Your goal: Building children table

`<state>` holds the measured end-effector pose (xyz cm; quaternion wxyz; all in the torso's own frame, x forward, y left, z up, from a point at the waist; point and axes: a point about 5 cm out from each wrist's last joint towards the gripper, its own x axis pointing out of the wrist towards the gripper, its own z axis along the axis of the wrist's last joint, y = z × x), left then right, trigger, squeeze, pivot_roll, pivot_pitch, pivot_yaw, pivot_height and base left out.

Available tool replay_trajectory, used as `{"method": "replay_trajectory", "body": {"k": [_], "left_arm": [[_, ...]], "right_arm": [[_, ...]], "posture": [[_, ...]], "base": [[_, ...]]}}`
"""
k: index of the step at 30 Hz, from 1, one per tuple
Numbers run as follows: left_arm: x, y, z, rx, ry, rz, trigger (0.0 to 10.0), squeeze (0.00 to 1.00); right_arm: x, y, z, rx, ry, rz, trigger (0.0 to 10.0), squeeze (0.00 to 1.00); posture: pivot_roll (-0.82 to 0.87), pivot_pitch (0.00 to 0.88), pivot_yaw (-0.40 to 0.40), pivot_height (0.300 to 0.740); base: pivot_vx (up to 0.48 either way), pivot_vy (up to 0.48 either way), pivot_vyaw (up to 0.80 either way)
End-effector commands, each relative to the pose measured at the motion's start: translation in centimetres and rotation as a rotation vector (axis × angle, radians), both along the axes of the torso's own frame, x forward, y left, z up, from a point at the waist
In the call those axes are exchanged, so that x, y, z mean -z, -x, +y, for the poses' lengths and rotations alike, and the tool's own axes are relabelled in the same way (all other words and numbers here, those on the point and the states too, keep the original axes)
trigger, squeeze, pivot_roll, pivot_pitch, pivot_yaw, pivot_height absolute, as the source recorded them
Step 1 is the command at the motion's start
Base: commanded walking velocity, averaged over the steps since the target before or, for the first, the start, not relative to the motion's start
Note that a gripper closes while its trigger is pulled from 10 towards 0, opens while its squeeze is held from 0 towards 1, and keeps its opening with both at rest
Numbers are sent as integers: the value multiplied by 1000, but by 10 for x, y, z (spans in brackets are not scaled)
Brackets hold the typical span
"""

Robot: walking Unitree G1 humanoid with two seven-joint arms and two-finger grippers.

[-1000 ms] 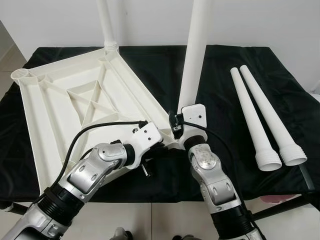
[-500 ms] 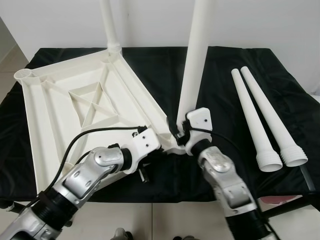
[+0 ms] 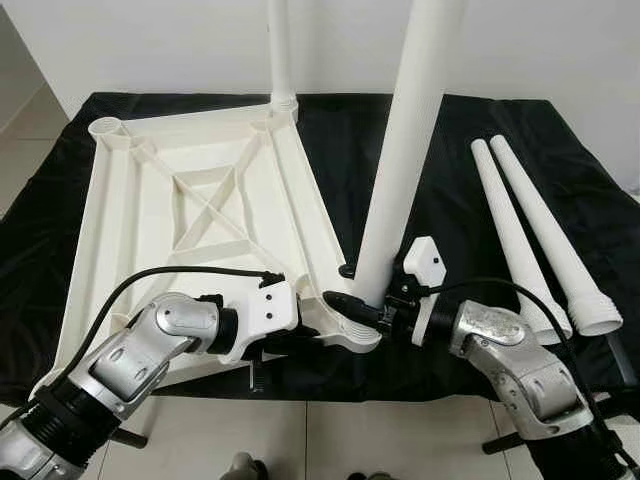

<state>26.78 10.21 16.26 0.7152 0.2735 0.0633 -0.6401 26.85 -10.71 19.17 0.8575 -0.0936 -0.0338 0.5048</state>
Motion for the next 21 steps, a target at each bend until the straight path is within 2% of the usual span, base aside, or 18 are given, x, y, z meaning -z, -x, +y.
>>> {"method": "replay_trajectory", "body": {"k": [1,2,3,4,5,6,7,8,9,14,15,18,19,21], "left_arm": [[-3,-9,6,-60,-35,-65,0,0],[-3,-9,6,-60,-35,-65,0,0],[-4,-12,2,-86,-16,-78,0,0],[-5,-16,-1,-115,4,-94,9020,0],[-5,-16,-1,-115,4,-94,9020,0],[-5,-19,-4,-139,17,-114,10000,0],[-5,-19,-4,-139,17,-114,10000,0],[-6,-22,-7,-168,40,-124,10000,0],[-7,-24,-8,-181,66,-122,10000,1000],[-9,-25,-10,-190,103,-115,10000,1000],[-10,-25,-11,-187,112,-124,10000,1000],[-13,-25,-13,-208,153,-111,10000,1000],[-15,-22,-13,-186,168,-96,10000,0],[-16,-20,-14,-179,183,-90,10000,0]], "right_arm": [[-7,2,9,-78,17,-51,0,0],[-7,2,9,-78,17,-51,0,0],[-7,-10,8,33,29,-100,10000,0],[-8,-19,6,128,29,-129,10000,0],[-8,-19,6,128,29,-129,10000,0],[-9,-26,6,213,19,-164,10000,0],[-9,-26,6,213,19,-164,10000,0],[-8,-29,6,269,2,-172,10000,745],[-6,-29,7,295,-18,-164,10000,1000],[-6,-26,10,330,-65,-157,10000,1000],[-8,-24,11,332,-90,-165,10000,0],[-13,-21,11,341,-131,-176,10000,0],[-15,-21,11,344,-136,-183,10000,0],[-15,-20,10,357,-137,-193,10000,0]], "posture": [[21,147,-9,740],[21,147,-9,740],[19,148,-8,740],[17,147,-6,740],[17,147,-6,740],[15,147,-4,740],[15,147,-4,740],[14,147,-3,740],[14,148,-2,740],[15,148,0,740],[15,147,0,740],[14,148,0,740],[12,147,-2,740],[11,146,-3,740]], "base": [[0,0,0],[0,0,0],[0,0,0],[0,0,0],[0,0,0],[0,0,0],[0,0,0],[0,0,0],[0,0,0],[0,0,0],[0,0,0],[0,0,0],[0,0,0],[0,0,0]]}}
